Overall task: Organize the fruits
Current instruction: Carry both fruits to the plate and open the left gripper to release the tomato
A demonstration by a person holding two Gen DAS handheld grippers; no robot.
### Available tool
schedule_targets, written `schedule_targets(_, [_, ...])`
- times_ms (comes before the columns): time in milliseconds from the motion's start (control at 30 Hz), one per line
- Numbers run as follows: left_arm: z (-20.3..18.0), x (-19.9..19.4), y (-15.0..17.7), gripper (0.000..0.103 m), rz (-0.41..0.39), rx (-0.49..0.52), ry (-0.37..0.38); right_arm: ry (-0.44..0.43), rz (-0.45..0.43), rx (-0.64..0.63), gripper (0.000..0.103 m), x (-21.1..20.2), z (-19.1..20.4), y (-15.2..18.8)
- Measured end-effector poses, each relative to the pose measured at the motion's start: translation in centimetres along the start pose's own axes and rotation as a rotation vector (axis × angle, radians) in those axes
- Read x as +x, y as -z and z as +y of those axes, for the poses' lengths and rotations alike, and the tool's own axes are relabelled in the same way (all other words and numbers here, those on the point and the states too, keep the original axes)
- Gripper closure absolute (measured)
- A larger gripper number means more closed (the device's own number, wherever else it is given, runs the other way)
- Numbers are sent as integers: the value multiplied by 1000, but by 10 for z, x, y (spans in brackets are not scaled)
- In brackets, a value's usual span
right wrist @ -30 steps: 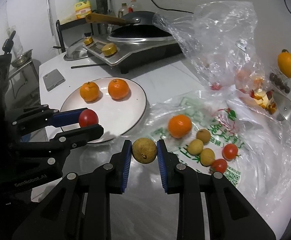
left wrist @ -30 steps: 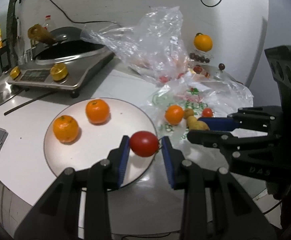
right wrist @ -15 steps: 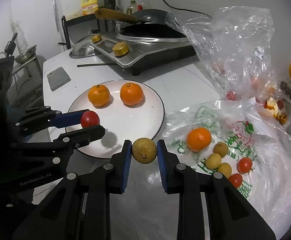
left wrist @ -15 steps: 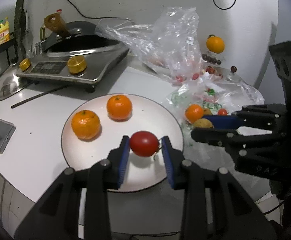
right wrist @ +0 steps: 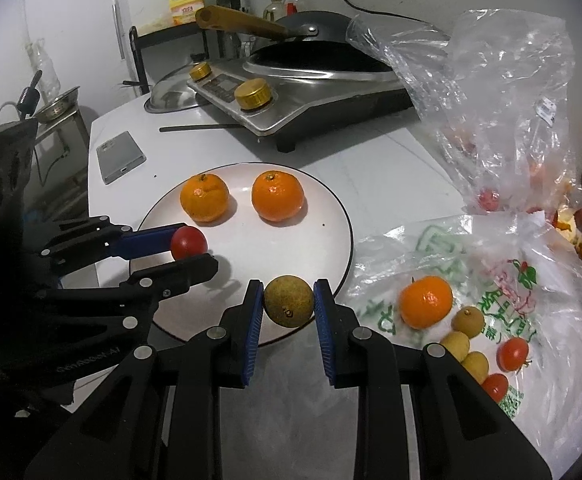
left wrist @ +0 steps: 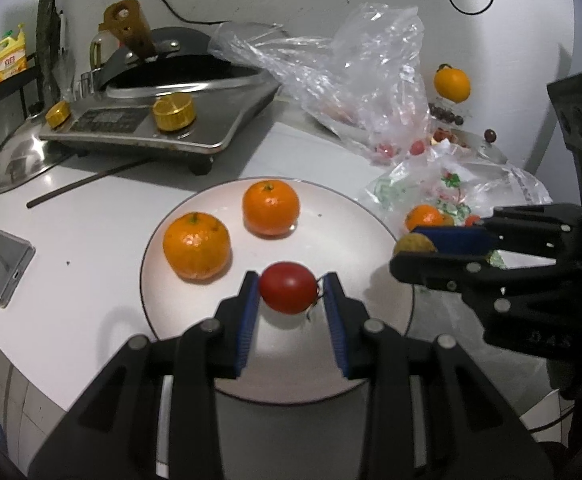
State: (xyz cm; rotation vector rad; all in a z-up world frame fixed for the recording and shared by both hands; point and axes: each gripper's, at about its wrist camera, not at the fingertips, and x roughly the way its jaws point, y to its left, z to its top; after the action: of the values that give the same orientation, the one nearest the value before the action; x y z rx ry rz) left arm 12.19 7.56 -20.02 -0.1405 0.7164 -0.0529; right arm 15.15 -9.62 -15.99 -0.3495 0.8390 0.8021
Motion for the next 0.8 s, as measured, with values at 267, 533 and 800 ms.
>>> schedule_targets(267, [0, 20, -10, 70, 15, 43, -9, -15, 8, 12, 75, 14, -10, -6])
schedule_targets(533, [4, 35, -17, 69, 27, 66, -29, -34, 10, 19, 75, 26, -18, -13])
schedule_targets(800, [4, 45, -20, 68, 33, 88, -32, -52, 21, 13, 75, 44, -22, -22])
